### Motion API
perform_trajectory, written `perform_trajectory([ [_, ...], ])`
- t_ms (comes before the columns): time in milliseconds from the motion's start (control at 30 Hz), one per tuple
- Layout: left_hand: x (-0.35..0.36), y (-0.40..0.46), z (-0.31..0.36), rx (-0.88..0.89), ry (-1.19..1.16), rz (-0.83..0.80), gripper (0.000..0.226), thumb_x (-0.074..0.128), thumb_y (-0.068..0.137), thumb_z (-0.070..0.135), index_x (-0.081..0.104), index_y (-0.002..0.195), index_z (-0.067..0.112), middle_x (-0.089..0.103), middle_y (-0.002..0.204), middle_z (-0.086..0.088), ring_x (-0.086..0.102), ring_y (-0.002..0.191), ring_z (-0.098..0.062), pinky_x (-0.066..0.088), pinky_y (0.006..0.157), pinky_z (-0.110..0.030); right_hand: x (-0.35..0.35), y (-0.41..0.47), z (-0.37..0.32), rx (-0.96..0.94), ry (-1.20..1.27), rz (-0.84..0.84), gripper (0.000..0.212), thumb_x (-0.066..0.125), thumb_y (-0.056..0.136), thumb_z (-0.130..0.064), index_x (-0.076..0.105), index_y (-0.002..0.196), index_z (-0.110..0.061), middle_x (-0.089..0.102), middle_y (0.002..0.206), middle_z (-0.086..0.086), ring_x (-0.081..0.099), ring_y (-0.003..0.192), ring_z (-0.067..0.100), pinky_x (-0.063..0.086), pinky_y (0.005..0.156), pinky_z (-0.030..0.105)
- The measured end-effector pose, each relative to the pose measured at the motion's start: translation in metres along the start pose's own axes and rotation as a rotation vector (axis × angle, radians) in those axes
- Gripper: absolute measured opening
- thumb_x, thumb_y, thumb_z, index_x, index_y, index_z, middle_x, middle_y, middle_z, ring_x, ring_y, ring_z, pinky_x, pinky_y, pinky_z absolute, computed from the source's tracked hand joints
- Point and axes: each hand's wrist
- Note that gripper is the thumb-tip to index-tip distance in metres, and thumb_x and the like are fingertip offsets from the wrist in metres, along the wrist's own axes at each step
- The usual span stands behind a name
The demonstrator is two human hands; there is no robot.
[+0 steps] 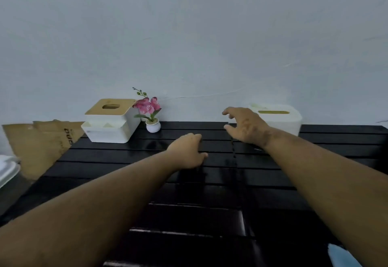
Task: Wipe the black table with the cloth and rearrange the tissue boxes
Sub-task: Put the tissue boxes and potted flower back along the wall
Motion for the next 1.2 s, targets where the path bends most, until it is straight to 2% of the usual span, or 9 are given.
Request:
perform_trajectory([
  [100,-0.001,-0.036,-0.050,-0.043,0.053,0.014,0.049,0.053,0.089,0.049,0.052,0.126,0.018,0.053,0.128,-0.005,0.050,0.120,-0.027,0.046,0.098,-0.045,0.045,0.027,-0.048,-0.059,0.113,-0.067,0.030,0.064,0.088,-0.023,0.060,0.118,-0.020,0.065,0.111,0.007,0.060,0.101,0.023,0.050,0.092,0.041],
  [200,0.002,-0.060,-0.088,-0.084,0.129,0.029,0.053,0.048,0.089,0.054,0.050,0.129,0.020,0.052,0.128,-0.004,0.048,0.119,-0.027,0.045,0.097,-0.045,0.088,0.053,-0.093,-0.076,0.196,-0.100,0.029,0.065,0.087,-0.022,0.063,0.116,-0.020,0.063,0.113,0.006,0.059,0.103,0.020,0.049,0.091,0.032],
  [367,0.008,-0.074,-0.127,-0.096,0.202,0.089,0.056,0.046,0.086,0.058,0.048,0.131,0.024,0.050,0.129,-0.004,0.046,0.120,-0.029,0.043,0.095,-0.045,0.162,0.112,-0.124,-0.122,0.223,-0.044,0.048,0.055,0.071,-0.047,0.063,0.117,-0.037,0.066,0.114,0.002,0.061,0.104,0.025,0.051,0.091,0.045],
  [467,0.014,-0.074,-0.138,-0.095,0.178,0.107,0.054,0.049,0.084,0.059,0.050,0.129,0.028,0.051,0.124,-0.001,0.046,0.117,-0.027,0.043,0.095,-0.043,0.170,0.125,-0.153,-0.075,0.179,-0.043,0.046,0.061,0.079,-0.049,0.058,0.125,-0.044,0.057,0.123,0.004,0.054,0.113,0.030,0.046,0.098,0.046],
  [600,0.022,-0.072,-0.145,-0.076,0.150,0.145,0.055,0.050,0.082,0.059,0.052,0.128,0.029,0.051,0.120,0.002,0.046,0.114,-0.023,0.044,0.091,-0.039,0.187,0.150,-0.168,-0.049,0.077,-0.061,0.044,0.060,0.091,-0.040,0.051,0.134,-0.041,0.050,0.133,0.006,0.043,0.123,0.031,0.039,0.106,0.045],
  [733,0.025,-0.070,-0.146,-0.066,0.136,0.169,0.055,0.051,0.082,0.058,0.052,0.129,0.029,0.051,0.119,0.003,0.046,0.112,-0.021,0.043,0.087,-0.037,0.197,0.162,-0.172,-0.060,0.035,-0.024,0.037,0.054,0.095,-0.026,0.056,0.131,-0.031,0.056,0.128,0.007,0.046,0.120,0.029,0.040,0.103,0.037],
  [867,0.025,-0.071,-0.145,-0.083,0.124,0.157,0.055,0.051,0.083,0.056,0.051,0.130,0.029,0.050,0.121,0.003,0.046,0.113,-0.021,0.043,0.086,-0.037,0.195,0.157,-0.173,-0.087,0.051,-0.005,0.034,0.060,0.092,-0.016,0.060,0.126,-0.022,0.059,0.124,0.008,0.050,0.118,0.026,0.039,0.102,0.034],
  [1067,0.022,-0.074,-0.137,-0.123,0.118,0.137,0.051,0.050,0.083,0.056,0.049,0.128,0.031,0.048,0.124,0.005,0.045,0.117,-0.021,0.046,0.086,-0.037,0.161,0.128,-0.149,-0.103,0.112,-0.009,0.037,0.058,0.091,-0.007,0.060,0.128,-0.012,0.058,0.128,0.008,0.047,0.122,0.027,0.034,0.103,0.028],
  [1200,0.012,-0.074,-0.133,-0.157,0.135,0.057,0.054,0.051,0.084,0.060,0.048,0.130,0.032,0.047,0.130,0.006,0.044,0.123,-0.021,0.046,0.093,-0.040,0.124,0.093,-0.107,-0.087,0.212,0.010,0.035,0.062,0.088,0.001,0.063,0.123,-0.002,0.062,0.124,0.013,0.054,0.118,0.027,0.038,0.093,0.018],
])
Point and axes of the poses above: each hand's wrist, its own y-axis towards the middle knuckle, its own x-axis out of the palm, z = x × y
